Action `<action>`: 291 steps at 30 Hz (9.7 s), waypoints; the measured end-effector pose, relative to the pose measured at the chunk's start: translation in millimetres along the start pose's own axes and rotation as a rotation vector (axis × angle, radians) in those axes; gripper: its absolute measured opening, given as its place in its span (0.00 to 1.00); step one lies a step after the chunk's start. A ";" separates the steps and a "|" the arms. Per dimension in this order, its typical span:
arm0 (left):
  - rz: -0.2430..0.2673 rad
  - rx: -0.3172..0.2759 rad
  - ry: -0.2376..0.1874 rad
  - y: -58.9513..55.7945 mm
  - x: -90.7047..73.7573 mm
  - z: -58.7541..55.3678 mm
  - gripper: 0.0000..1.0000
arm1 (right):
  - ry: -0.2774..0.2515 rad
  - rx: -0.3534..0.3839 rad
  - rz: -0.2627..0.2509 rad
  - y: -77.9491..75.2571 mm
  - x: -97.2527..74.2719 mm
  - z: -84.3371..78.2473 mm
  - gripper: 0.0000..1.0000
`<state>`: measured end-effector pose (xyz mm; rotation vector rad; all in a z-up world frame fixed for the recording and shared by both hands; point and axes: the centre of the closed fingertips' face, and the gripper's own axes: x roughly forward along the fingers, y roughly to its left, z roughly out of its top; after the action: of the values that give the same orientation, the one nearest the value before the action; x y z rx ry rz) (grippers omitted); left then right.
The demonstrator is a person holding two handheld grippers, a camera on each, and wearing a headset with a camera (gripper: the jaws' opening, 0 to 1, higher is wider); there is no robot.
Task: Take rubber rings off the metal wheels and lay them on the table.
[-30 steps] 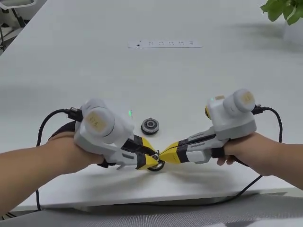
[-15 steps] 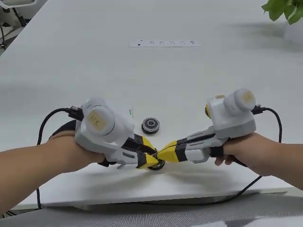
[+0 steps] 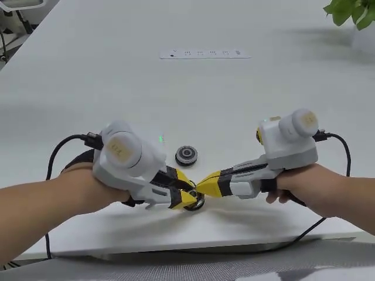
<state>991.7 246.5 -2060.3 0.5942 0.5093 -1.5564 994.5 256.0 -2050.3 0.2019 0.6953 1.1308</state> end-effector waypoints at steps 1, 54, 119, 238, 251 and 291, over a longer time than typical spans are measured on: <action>0.000 0.002 0.001 0.0 0.1 0.1 0.07 | 0.004 -0.003 -0.004 -0.7 -0.2 -1.0 0.00; 0.021 -0.084 -0.058 -4.6 -31.9 19.5 0.25 | -0.009 0.008 0.016 0.2 -4.2 1.4 0.00; 0.175 -0.223 -0.164 4.2 -111.3 2.6 0.68 | -0.009 -0.036 0.101 30.7 30.3 46.2 0.00; 0.143 -0.193 -0.121 9.8 -95.6 15.9 0.74 | -0.068 -0.120 -0.095 -5.2 -15.4 45.0 0.19; 0.124 -0.188 -0.124 12.1 -84.1 22.1 0.72 | -0.068 -0.119 -0.109 -8.5 -27.8 37.9 0.20; 0.025 -0.218 -0.093 4.3 -39.3 21.0 0.53 | 0.113 -0.216 -0.020 -7.6 -10.9 -16.5 0.24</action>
<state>995.9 262.7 -2018.8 0.3586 0.5895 -1.4737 987.7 240.0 -2062.3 -0.0523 0.6682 1.1957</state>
